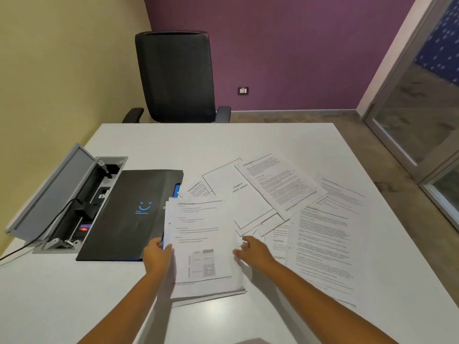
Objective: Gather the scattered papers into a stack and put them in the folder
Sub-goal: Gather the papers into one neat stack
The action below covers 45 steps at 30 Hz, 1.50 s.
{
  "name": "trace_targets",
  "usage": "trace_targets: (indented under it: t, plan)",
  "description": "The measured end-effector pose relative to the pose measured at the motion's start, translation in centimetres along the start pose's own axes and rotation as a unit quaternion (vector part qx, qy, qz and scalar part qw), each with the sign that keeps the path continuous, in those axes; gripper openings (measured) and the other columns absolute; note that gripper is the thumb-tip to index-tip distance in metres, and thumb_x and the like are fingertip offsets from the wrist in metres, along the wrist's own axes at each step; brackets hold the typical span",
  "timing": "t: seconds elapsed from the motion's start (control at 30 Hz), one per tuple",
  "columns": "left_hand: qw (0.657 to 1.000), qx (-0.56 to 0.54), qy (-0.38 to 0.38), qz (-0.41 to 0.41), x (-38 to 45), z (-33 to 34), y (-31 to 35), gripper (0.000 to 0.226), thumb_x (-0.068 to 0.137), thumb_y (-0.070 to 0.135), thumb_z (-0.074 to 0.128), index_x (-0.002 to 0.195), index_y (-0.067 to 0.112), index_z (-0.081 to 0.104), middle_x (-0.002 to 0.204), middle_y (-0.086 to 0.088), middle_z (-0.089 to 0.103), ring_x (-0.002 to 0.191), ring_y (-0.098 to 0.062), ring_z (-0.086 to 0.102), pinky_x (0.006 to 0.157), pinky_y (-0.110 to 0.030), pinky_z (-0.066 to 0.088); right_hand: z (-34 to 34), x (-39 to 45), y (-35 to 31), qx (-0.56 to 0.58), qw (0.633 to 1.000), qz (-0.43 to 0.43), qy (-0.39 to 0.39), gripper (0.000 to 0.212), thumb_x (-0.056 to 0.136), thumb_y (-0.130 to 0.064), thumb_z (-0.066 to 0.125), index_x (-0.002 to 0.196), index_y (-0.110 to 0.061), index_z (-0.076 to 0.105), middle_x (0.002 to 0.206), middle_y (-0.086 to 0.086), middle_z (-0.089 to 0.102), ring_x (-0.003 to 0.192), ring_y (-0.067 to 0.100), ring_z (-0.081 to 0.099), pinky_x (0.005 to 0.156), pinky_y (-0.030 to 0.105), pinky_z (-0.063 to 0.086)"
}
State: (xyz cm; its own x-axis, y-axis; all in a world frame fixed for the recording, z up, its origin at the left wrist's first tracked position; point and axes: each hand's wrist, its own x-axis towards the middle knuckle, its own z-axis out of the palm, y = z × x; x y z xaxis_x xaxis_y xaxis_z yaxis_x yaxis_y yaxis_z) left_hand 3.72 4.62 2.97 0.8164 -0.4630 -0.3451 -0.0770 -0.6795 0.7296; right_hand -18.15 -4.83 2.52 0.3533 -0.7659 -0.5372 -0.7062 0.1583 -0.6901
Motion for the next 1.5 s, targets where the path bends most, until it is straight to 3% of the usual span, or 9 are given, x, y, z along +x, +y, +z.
trace_targets:
  t: [0.13,0.33,0.5,0.67,0.77,0.87,1.13,1.37,1.5]
  plan:
    - [0.996,0.038,-0.015,-0.078,-0.9,0.1,-2.7,0.030,0.083,0.014,0.065,0.102,-0.009,0.055,0.105,-0.029,0.061,0.093,-0.044,0.059,0.081,-0.048,0.047,1.5,-0.2,1.9,-0.115,0.993,0.005,-0.008,0.013,0.086,-0.031,0.058,0.083,-0.026,0.046,0.102,0.007,0.052,0.087,0.017,0.047,0.073,0.024,0.035]
    - [0.975,-0.061,-0.185,-0.108,-1.8,0.8,-3.0,0.034,0.089,0.008,0.055,0.122,-0.001,0.052,0.115,-0.017,0.062,0.091,-0.031,0.061,0.085,-0.040,0.050,1.8,-0.3,2.3,-0.083,0.996,0.013,-0.028,0.039,0.091,-0.021,0.051,0.127,-0.007,0.048,0.122,0.007,0.058,0.110,0.021,0.055,0.084,0.021,0.040]
    - [0.974,-0.149,-0.166,0.021,-2.9,-0.2,-0.3,0.023,0.092,0.008,0.050,0.113,0.013,0.056,0.101,-0.004,0.064,0.084,-0.017,0.062,0.066,-0.024,0.050,0.5,-1.0,1.8,0.045,0.997,-0.054,0.045,0.028,0.088,-0.008,0.055,0.116,-0.009,0.058,0.107,0.003,0.065,0.091,0.010,0.056,0.070,0.012,0.041]
    - [0.965,-0.200,-0.115,0.123,-3.2,-2.6,2.7,0.026,0.089,0.005,0.056,0.113,0.013,0.059,0.106,-0.010,0.065,0.093,-0.024,0.060,0.085,-0.047,0.051,-2.4,-2.2,-1.0,0.196,0.967,-0.143,0.077,0.031,0.085,0.003,0.055,0.112,-0.012,0.060,0.104,-0.001,0.067,0.098,0.013,0.063,0.086,0.020,0.051]
    - [0.959,-0.217,-0.115,0.143,-3.3,-3.5,4.0,0.024,0.085,0.007,0.061,0.105,0.019,0.060,0.103,-0.016,0.066,0.091,-0.034,0.062,0.079,-0.041,0.053,-3.5,-2.2,-2.6,0.183,0.967,-0.164,0.067,0.034,0.084,-0.007,0.063,0.117,-0.014,0.057,0.100,-0.006,0.065,0.092,0.011,0.063,0.080,0.019,0.052]
    - [0.962,-0.205,-0.121,0.134,-3.6,-3.4,4.7,0.025,0.082,0.007,0.066,0.104,0.014,0.059,0.095,-0.040,0.056,0.091,-0.059,0.047,0.083,-0.065,0.045,-3.6,-1.7,-3.3,0.174,0.972,-0.144,0.060,0.033,0.079,-0.017,0.071,0.110,-0.017,0.060,0.088,-0.013,0.065,0.081,0.003,0.062,0.064,0.003,0.047]
    - [0.964,-0.212,-0.141,0.078,-3.7,-0.8,3.3,0.037,0.085,0.007,0.062,0.120,0.006,0.054,0.112,-0.012,0.060,0.109,-0.033,0.054,0.092,-0.044,0.045,-1.8,-0.7,-1.9,0.070,0.993,-0.075,0.054,0.041,0.085,-0.013,0.061,0.125,-0.011,0.055,0.117,0.005,0.065,0.097,0.019,0.061,0.069,0.016,0.048]
    - [0.972,-0.173,-0.139,0.079,-1.4,-0.9,2.6,0.025,0.089,0.016,0.057,0.114,0.015,0.058,0.112,-0.008,0.063,0.097,-0.024,0.058,0.082,-0.038,0.046,-2.6,-1.2,-0.5,0.031,0.994,-0.102,0.003,0.042,0.083,-0.017,0.064,0.123,-0.020,0.051,0.097,-0.011,0.063,0.079,0.004,0.058,0.056,0.002,0.040]
    - [0.979,-0.101,-0.175,0.001,-0.2,-0.7,0.6,0.037,0.089,0.010,0.057,0.124,0.003,0.054,0.119,-0.017,0.060,0.099,-0.031,0.058,0.084,-0.041,0.048,-3.7,-1.5,1.9,0.022,0.997,-0.069,0.012,0.045,0.081,-0.018,0.068,0.122,-0.020,0.051,0.102,-0.004,0.060,0.087,0.010,0.058,0.076,0.017,0.044]
